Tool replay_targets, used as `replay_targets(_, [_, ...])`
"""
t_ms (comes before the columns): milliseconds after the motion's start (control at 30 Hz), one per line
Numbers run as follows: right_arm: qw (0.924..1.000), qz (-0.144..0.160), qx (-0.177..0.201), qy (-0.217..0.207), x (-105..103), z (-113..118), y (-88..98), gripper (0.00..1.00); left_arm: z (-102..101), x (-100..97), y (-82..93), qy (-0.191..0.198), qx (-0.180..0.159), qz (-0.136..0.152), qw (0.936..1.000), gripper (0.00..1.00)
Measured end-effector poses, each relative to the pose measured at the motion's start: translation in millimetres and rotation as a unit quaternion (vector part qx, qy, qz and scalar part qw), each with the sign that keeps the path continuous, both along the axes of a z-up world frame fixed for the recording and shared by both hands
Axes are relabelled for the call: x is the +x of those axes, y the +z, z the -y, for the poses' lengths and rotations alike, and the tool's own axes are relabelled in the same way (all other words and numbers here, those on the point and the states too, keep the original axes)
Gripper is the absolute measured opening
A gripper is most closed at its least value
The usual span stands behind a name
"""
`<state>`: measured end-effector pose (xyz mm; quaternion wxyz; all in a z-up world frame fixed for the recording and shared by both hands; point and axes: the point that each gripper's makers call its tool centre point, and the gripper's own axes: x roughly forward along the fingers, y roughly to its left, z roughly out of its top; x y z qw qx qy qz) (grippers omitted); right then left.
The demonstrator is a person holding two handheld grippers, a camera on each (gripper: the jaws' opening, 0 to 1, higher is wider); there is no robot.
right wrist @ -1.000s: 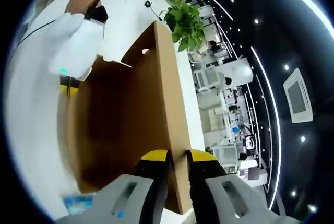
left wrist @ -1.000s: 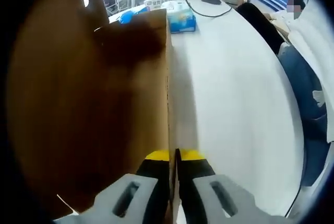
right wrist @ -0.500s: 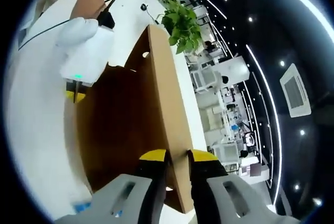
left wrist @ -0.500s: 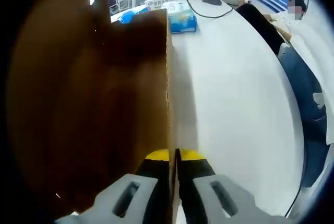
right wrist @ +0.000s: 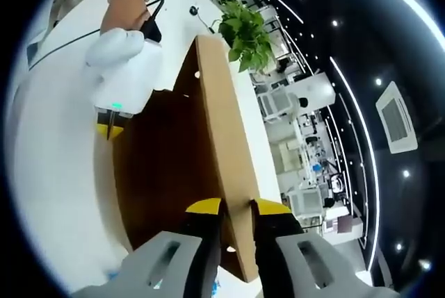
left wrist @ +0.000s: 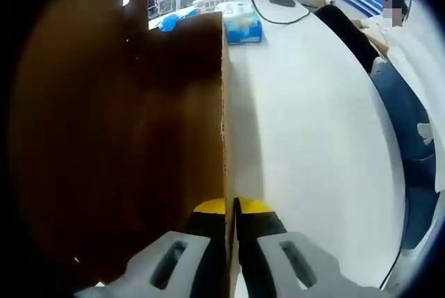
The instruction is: Operate the shoe box by opening the lid, removing the specified soft item, and placing it in the target area until the item is outside and the box remains undamaged.
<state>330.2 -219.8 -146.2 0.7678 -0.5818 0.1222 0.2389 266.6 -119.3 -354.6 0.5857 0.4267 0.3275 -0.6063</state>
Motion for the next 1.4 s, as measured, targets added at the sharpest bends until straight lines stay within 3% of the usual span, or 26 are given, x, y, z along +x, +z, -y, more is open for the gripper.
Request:
replay_targets(1100, [1.0, -0.001, 0.001, 0.006, -3.5, -0.5, -2.2, 0.12, 0.0, 0.4, 1.0, 0.003, 0.001, 0.003, 1.0, 0.02])
replay_targets(1400, [1.0, -0.002, 0.003, 0.005, -3.5, -1.1, -4.1, 0.12, 0.1, 4.4, 8.9, 0.018, -0.01, 0.005, 0.9998, 0.3])
